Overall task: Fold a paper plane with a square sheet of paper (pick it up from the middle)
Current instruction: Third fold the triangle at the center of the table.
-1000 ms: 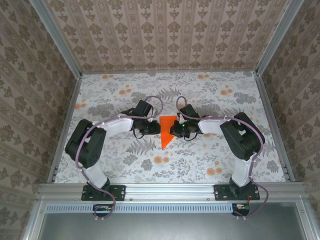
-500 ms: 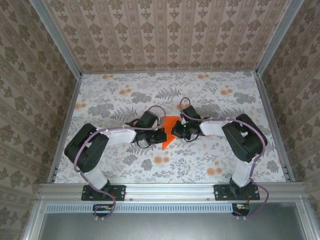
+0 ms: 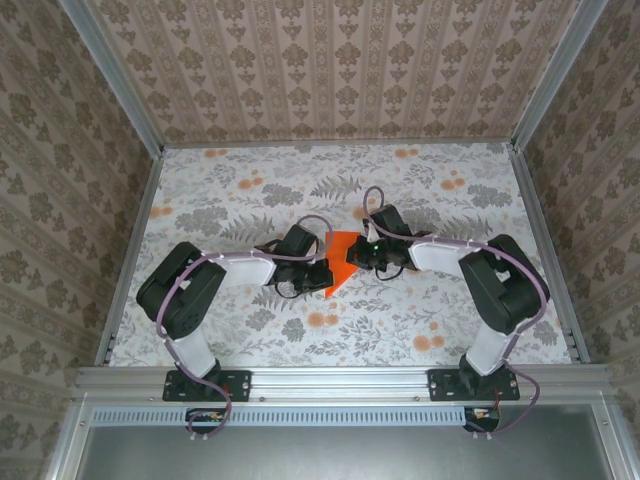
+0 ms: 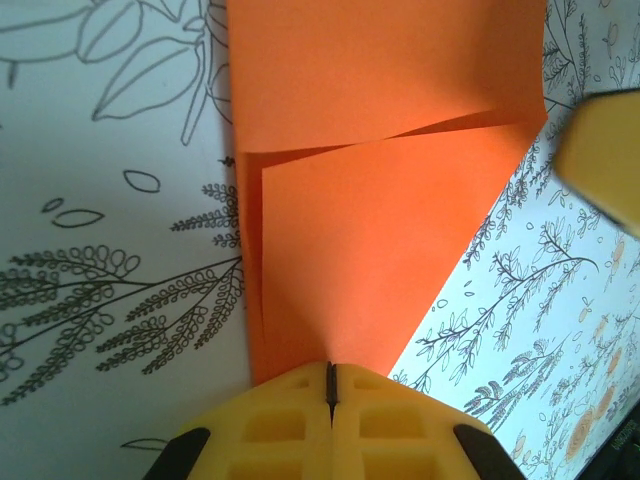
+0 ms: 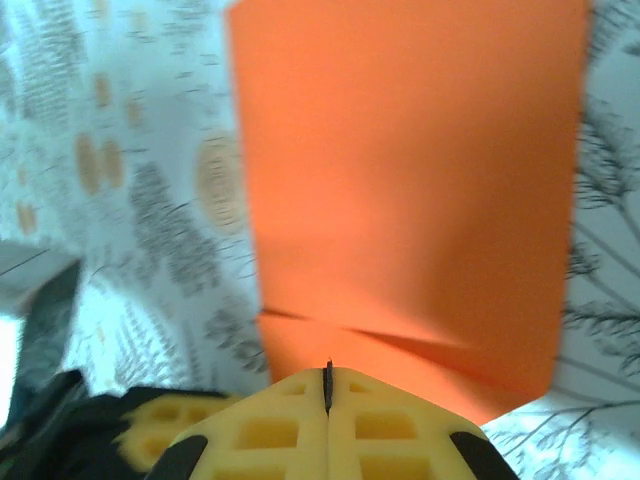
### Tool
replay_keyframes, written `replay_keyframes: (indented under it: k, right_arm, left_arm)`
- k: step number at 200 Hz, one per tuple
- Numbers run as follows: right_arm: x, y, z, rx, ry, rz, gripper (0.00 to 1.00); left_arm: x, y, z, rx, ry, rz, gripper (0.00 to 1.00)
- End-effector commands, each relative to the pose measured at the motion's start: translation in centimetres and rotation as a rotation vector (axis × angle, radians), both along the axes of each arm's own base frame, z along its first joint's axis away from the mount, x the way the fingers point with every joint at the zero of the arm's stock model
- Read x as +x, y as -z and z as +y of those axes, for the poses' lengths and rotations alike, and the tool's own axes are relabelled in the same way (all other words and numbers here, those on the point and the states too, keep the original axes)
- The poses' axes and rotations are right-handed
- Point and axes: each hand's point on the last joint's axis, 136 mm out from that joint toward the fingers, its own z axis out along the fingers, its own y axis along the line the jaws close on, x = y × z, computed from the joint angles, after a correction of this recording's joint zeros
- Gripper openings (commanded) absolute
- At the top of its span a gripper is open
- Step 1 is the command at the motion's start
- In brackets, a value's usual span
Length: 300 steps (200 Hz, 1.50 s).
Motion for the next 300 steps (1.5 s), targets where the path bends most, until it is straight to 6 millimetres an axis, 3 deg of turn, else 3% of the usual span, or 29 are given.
replay_keyframes:
  k: [1,46,113,163,193,229,257,280,300]
  right_arm:
    - [-2.0,-0.4,0.8,-0.009,-0.102,-0.027,0.01]
    - [-3.8,2.2,1.9,-0.016,-0.113,0.056,0.00]
    - [-4.1,4.3,2.3,-0.031,-0.112,0.110,0.00]
    - [-3.1,5.8,-0.5,-0.103,-0.030,0.145,0.00]
    - [-1.5,6.2,-2.7,-0.108,0.051,0.167,0.00]
    - [1.1,6.0,-4.5,-0.085,0.107,0.178,0.00]
    - [1.8,5.7,-6.7,-0.091,0.154,0.180,0.00]
    - [2.5,3.8,-8.0,-0.100,0.171,0.127,0.00]
    - [2.7,1.1,-7.2,-0.054,0.142,0.056,0.00]
  left_arm:
    - [-1.6,2.4,1.5,0.097,0.016,0.068,0.00]
    - [-1.7,2.6,1.6,0.104,0.019,0.074,0.00]
    - [-1.9,2.8,1.9,0.117,0.016,0.085,0.00]
    - [-3.0,3.9,3.2,0.186,0.023,0.133,0.00]
    - [-3.7,4.5,4.2,0.219,0.028,0.152,0.00]
    - [-3.7,4.6,4.7,0.223,0.030,0.151,0.00]
    - [-3.4,4.3,4.9,0.222,0.041,0.138,0.00]
    - [-3.2,4.0,4.6,0.210,0.058,0.124,0.00]
    - [-2.8,3.3,4.0,0.183,0.081,0.104,0.00]
